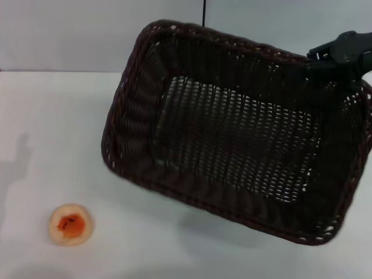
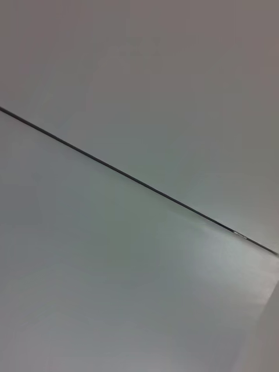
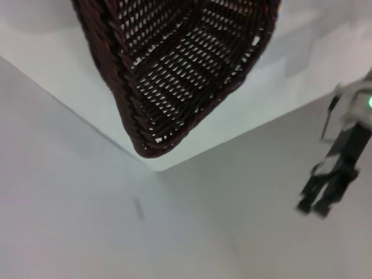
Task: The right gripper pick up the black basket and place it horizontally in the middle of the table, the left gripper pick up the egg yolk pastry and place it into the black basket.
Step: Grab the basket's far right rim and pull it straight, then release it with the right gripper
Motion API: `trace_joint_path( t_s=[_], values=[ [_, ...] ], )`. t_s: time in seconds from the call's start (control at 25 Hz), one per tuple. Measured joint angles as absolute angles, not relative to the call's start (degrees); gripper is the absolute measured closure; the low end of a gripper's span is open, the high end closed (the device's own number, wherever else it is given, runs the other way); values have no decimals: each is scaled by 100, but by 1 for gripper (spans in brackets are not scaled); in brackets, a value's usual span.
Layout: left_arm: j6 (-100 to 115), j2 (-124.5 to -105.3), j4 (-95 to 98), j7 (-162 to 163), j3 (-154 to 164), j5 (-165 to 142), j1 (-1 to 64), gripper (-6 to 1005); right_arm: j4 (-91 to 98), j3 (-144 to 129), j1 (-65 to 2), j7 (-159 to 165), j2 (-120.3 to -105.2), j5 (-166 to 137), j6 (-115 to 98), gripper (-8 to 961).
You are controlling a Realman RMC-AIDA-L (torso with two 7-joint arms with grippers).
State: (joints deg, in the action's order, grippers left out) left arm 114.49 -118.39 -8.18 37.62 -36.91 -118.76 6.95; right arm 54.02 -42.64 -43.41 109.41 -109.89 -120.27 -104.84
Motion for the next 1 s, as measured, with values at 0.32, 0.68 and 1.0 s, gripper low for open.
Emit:
trace_joint_path(
  t_s=[0.32,0.68,1.0],
  values=[
    [11452,-11839,-817,3738,-3634,-11897,714,349,5383,-4530,-4625,10163,-10878,-12203,-10663,748],
    [11452,-11849,-817,3708,-3501,-11918,712,351,5298,-4711,-4624,9376,-10933,-12206,-10802,741],
    [11422,-11845,-785,3700,-3483,-11918,724,353,4794,-4691,-4655,9023,-10942,-12173,-10784,735]
  ],
)
